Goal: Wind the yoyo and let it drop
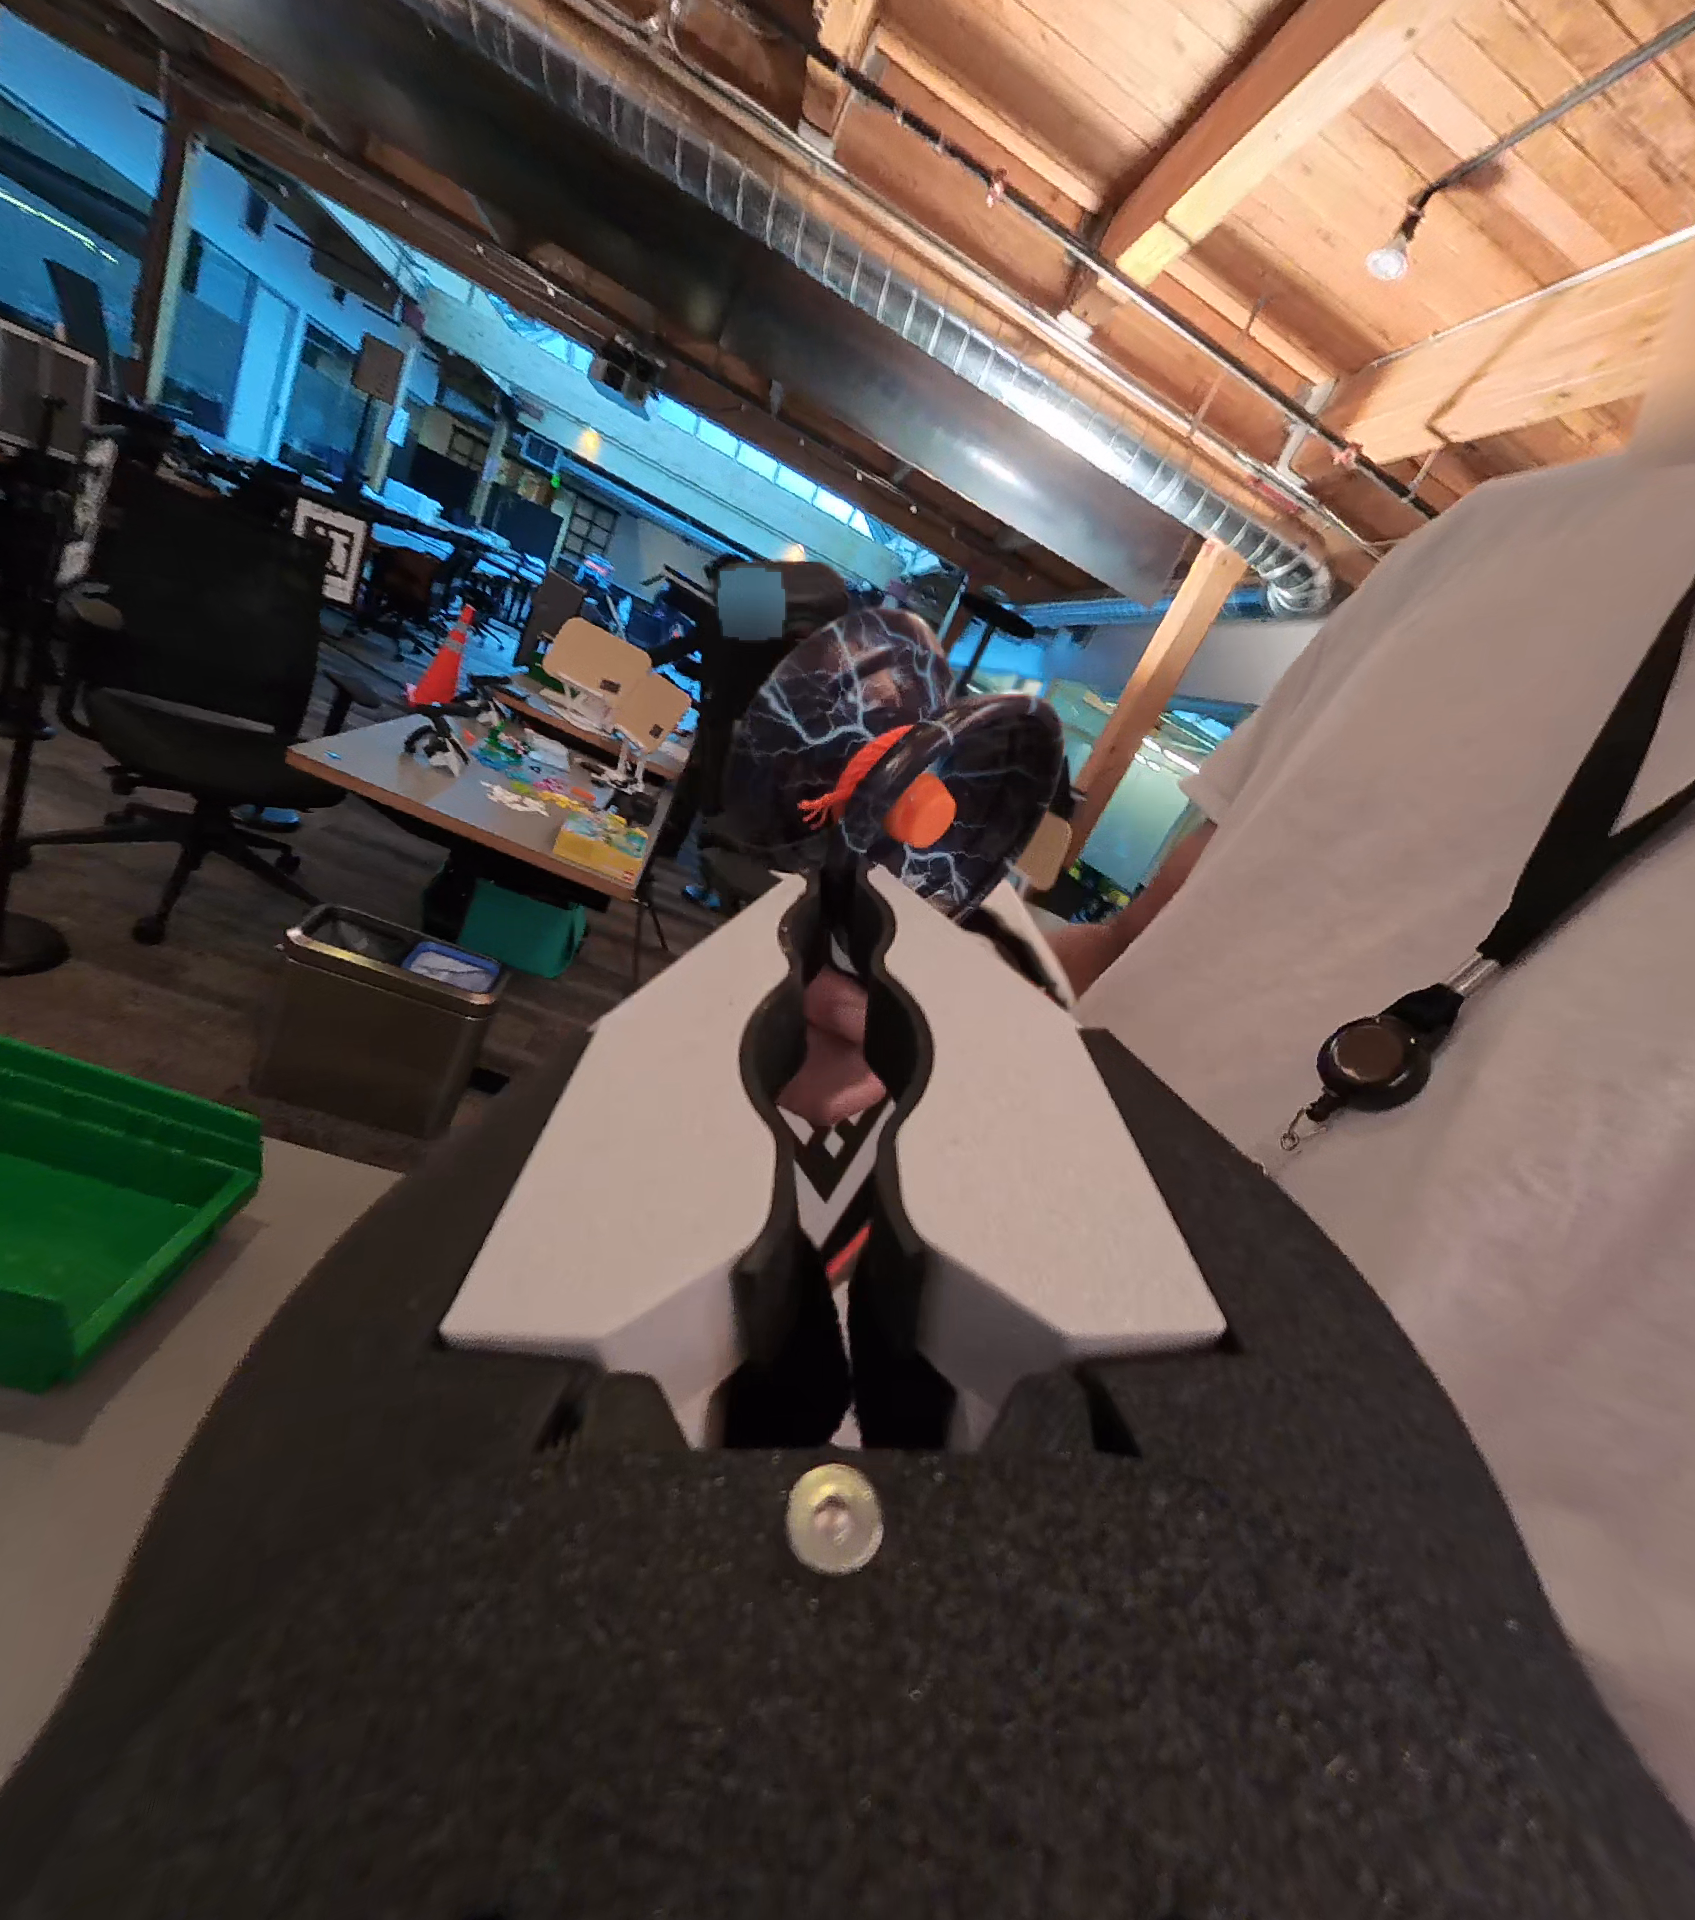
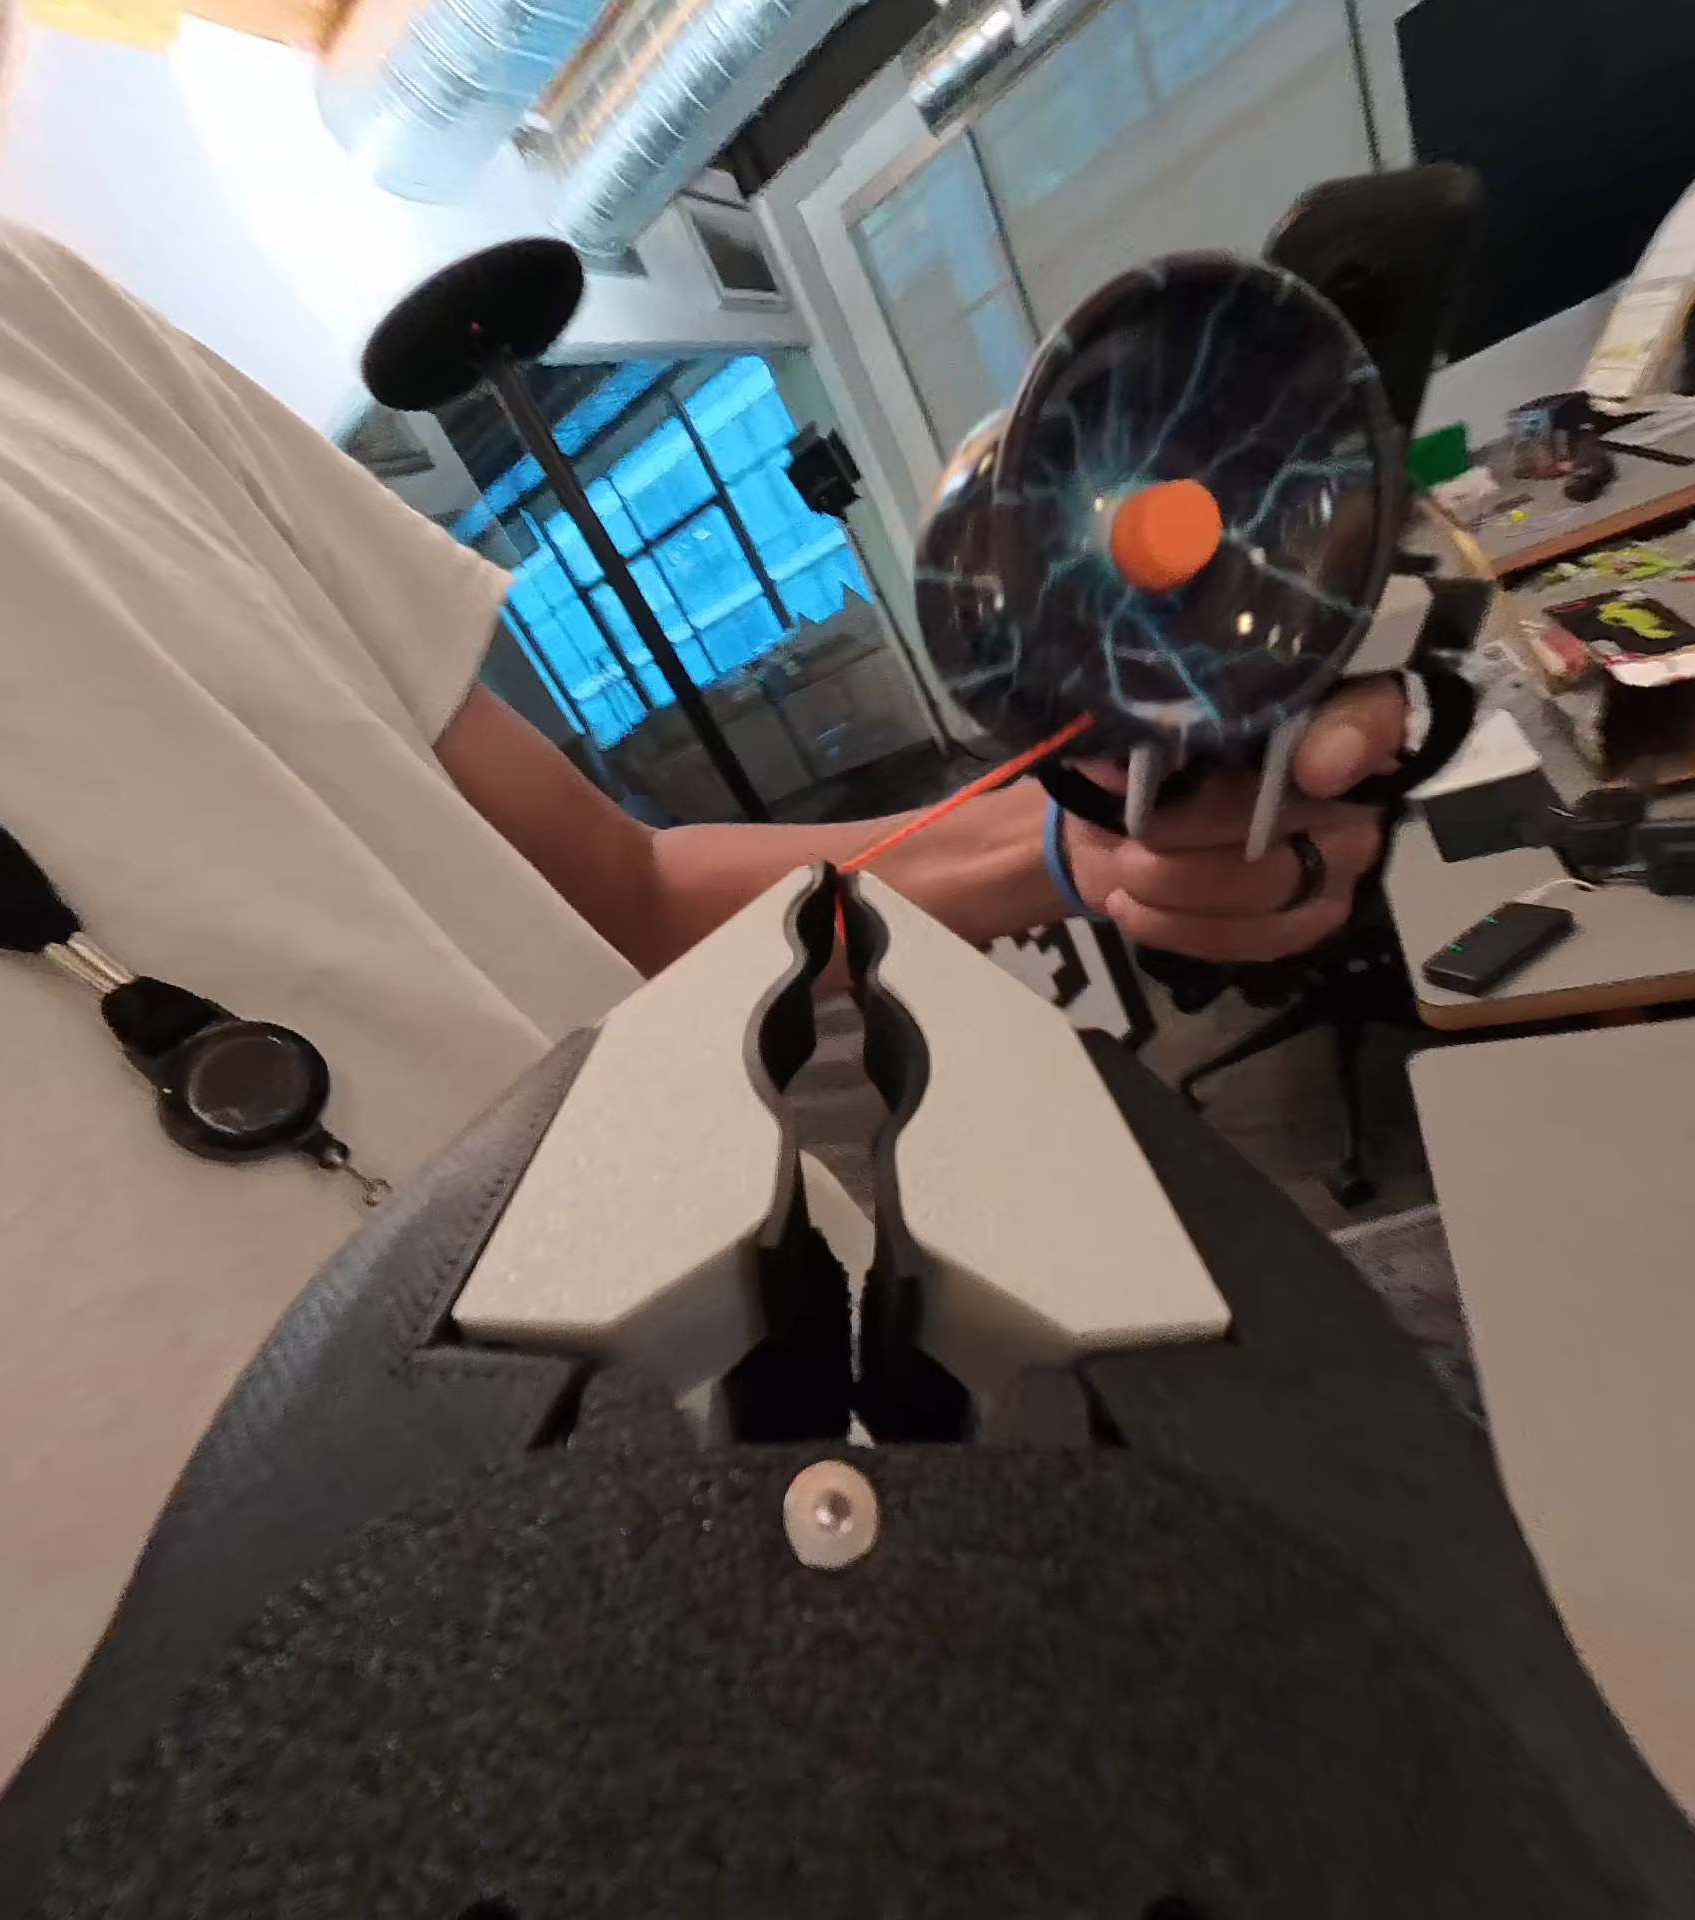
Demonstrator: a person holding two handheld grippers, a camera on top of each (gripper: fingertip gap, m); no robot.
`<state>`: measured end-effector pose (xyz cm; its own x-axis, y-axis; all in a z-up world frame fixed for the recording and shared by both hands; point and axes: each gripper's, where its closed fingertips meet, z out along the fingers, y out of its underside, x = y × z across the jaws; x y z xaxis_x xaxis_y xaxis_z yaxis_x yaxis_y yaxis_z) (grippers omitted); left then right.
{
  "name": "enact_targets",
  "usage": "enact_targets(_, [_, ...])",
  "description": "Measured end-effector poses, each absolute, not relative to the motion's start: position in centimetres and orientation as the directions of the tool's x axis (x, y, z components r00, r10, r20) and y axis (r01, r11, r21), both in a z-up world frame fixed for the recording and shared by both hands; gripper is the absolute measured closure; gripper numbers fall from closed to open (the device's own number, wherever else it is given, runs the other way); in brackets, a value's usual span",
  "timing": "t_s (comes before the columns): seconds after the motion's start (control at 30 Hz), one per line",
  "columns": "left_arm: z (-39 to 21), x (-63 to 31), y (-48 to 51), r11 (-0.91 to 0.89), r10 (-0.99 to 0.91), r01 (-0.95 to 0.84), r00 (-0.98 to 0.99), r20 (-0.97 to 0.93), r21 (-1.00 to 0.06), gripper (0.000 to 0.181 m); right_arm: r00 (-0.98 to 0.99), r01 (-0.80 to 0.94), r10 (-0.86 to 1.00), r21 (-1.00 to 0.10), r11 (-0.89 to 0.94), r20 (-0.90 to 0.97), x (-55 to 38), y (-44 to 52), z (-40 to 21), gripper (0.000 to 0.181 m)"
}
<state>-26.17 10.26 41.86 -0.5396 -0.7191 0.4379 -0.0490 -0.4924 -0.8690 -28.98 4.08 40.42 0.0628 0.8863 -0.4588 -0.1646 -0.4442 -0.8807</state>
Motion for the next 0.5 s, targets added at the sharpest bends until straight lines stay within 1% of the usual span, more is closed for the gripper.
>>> enact_targets(0.13, [41.8, -27.4, 12.7, -0.505, -0.759, -0.006, -0.473, 0.448, -0.863, 0.181, 0.26, 0.001, 0.901, -0.933, -0.359, -0.346, -27.6, 4.5, 38.3, 0.181])
enact_targets(0.2, [40.3, -27.5, 13.1, -0.474, -0.783, -0.061, -0.427, 0.452, -0.878, 0.181, 0.305, 0.031, 0.919, -0.962, -0.271, -0.249, -26.9, 4.4, 39.4, 0.181])
enact_targets(0.3, [38.4, -27.7, 12.5, -0.457, -0.783, -0.135, -0.408, 0.47, -0.879, 0.18, 0.369, 0.168, 0.927, -0.976, -0.141, -0.07, -25.8, 4.7, 41.2, 0.181])
enact_targets(0.4, [37.8, -27.8, 10.9, -0.458, -0.752, -0.172, -0.448, 0.483, -0.872, 0.18, 0.393, 0.324, 0.911, -0.946, -0.01, 0.125, -24.9, 5.5, 43.6, 0.181])
enact_targets(0.5, [37.6, -27.3, 8.7, -0.442, -0.715, -0.212, -0.504, 0.485, -0.872, 0.181, 0.348, 0.476, 0.9, -0.876, 0.074, 0.265, -24.5, 6.2, 45.0, 0.181])
